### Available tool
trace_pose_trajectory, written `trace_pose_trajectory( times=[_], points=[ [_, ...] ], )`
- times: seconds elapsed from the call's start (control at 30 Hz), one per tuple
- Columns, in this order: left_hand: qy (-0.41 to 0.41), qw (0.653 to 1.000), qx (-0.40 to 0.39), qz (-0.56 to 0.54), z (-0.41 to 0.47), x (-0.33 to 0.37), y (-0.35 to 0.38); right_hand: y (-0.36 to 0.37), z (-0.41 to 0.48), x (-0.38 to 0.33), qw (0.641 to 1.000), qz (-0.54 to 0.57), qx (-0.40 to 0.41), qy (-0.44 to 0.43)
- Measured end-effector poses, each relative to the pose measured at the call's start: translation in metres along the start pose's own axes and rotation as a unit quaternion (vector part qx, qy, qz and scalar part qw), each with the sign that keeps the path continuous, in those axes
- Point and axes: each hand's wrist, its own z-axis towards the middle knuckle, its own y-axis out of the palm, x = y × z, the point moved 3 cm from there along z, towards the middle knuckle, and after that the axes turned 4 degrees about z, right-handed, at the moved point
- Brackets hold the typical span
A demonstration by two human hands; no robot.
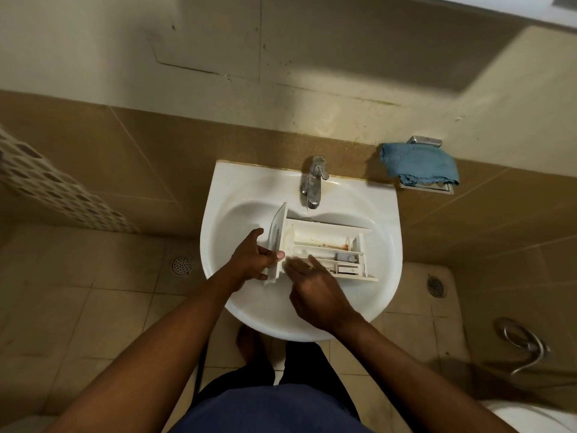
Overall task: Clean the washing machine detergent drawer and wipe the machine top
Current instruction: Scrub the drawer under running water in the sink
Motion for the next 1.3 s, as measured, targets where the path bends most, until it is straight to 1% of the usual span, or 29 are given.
trace_pose_trajectory(
  times=[0.1, 0.23, 0.27, 0.33, 0.37, 0.4, 0.43, 0.47, 0.5, 0.53, 0.57, 0.6, 0.63, 0.77, 0.87, 0.97, 1.1, 1.3],
  points=[
    [0.000, 1.000, -0.001, 0.005, 0.001, 0.000, 0.000, 0.014, -0.016, -0.007, 0.999, 0.009, -0.034, -0.019],
    [-0.002, 1.000, -0.002, 0.004, 0.003, -0.003, 0.001, 0.006, -0.042, 0.022, 1.000, -0.015, -0.011, -0.021],
    [-0.002, 1.000, -0.002, 0.003, 0.003, -0.003, 0.001, 0.001, -0.043, 0.029, 1.000, 0.010, 0.002, 0.002],
    [-0.006, 1.000, -0.004, -0.002, 0.003, -0.003, 0.001, -0.012, -0.033, 0.039, 0.991, 0.099, 0.050, 0.073],
    [-0.008, 1.000, -0.004, -0.001, 0.003, -0.003, 0.001, -0.018, -0.023, 0.045, 0.979, 0.149, 0.078, 0.113],
    [-0.010, 1.000, -0.004, 0.000, 0.002, -0.003, 0.001, -0.023, -0.009, 0.050, 0.958, 0.213, 0.104, 0.160],
    [-0.012, 1.000, -0.004, 0.001, 0.002, -0.002, 0.001, -0.027, 0.006, 0.055, 0.919, 0.300, 0.134, 0.218],
    [-0.014, 1.000, -0.005, 0.001, 0.002, -0.002, 0.001, -0.028, 0.024, 0.062, 0.850, 0.411, 0.161, 0.288],
    [-0.015, 1.000, -0.006, 0.003, 0.002, -0.002, 0.000, -0.028, 0.042, 0.069, 0.756, 0.524, 0.175, 0.352],
    [-0.016, 1.000, -0.007, 0.008, 0.003, -0.001, 0.001, -0.028, 0.059, 0.075, 0.662, 0.614, 0.173, 0.393],
    [-0.016, 1.000, -0.008, 0.015, 0.003, 0.000, 0.001, -0.030, 0.075, 0.080, 0.593, 0.672, 0.168, 0.410],
    [-0.016, 0.999, -0.008, 0.026, 0.003, 0.001, 0.002, -0.031, 0.089, 0.086, 0.551, 0.703, 0.165, 0.418],
    [-0.015, 0.999, -0.008, 0.041, 0.003, 0.002, 0.003, -0.033, 0.101, 0.090, 0.525, 0.723, 0.161, 0.420],
    [-0.002, 0.996, 0.009, 0.088, 0.002, 0.006, 0.007, -0.037, 0.126, 0.097, 0.435, 0.788, 0.154, 0.407],
    [-0.001, 0.996, 0.022, 0.086, 0.001, 0.002, 0.007, -0.034, 0.133, 0.097, 0.373, 0.818, 0.157, 0.409],
    [-0.002, 0.996, 0.025, 0.081, 0.000, 0.000, 0.007, -0.029, 0.130, 0.100, 0.333, 0.838, 0.147, 0.407],
    [-0.007, 0.997, 0.026, 0.074, 0.002, -0.002, 0.007, -0.034, 0.128, 0.103, 0.312, 0.852, 0.139, 0.396],
    [-0.013, 0.997, 0.023, 0.070, 0.004, -0.003, 0.007, -0.039, 0.128, 0.106, 0.338, 0.844, 0.120, 0.398]
  ],
)
